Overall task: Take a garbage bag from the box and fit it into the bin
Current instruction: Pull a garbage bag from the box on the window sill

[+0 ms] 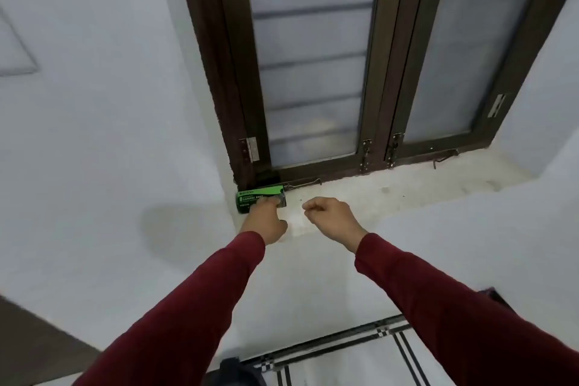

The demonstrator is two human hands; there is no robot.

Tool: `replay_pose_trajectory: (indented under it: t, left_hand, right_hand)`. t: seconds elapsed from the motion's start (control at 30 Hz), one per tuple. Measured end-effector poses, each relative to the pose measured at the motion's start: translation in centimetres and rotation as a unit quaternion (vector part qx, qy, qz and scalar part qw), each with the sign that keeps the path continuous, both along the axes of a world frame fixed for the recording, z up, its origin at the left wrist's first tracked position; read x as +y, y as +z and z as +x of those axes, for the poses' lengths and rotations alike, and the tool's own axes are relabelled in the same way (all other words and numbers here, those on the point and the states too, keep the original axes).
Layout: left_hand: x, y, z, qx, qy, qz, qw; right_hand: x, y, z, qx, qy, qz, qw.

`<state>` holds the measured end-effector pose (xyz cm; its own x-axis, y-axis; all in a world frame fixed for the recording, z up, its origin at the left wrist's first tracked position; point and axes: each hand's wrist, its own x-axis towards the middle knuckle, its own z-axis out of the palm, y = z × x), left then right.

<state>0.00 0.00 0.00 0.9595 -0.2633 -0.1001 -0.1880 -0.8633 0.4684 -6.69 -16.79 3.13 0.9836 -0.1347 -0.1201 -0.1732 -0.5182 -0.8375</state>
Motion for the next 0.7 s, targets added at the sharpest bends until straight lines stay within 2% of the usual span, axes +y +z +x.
replay_pose_trajectory:
  t: [0.27, 0.4, 0.47, 0.57, 0.7]
  left_hand:
    - [-1.5, -2.7, 8.6, -0.038, -0.005, 0.174, 0.984]
    - [-1.3, -3.5, 10.1, -0.041, 0.014, 0.210, 0.977]
    - [-1.0, -3.7, 10.3, -0.046, 0.013, 0.188, 0.981]
    - [-0.9, -3.7, 9.7, -0.047, 0.017, 0.086, 0.995]
    - [-1.2, -4.0, 8.9, -0.040, 0.043, -0.067, 0.996]
  right_hand:
    - [-0.6, -3.0, 8.3, 0.051, -0.030, 0.043, 0.997]
    - [-0.9, -4.3, 11.3, 0.058, -0.032, 0.055, 0.996]
    - [-0.9, -4.4, 12.3, 0.052, -0.008, 0.036, 0.998]
    - [-1.4, -4.5, 13.1, 0.032, 0.044, 0.026, 0.998]
    - [-2.5, -3.5, 13.4, 0.032, 0.013, 0.159, 0.987]
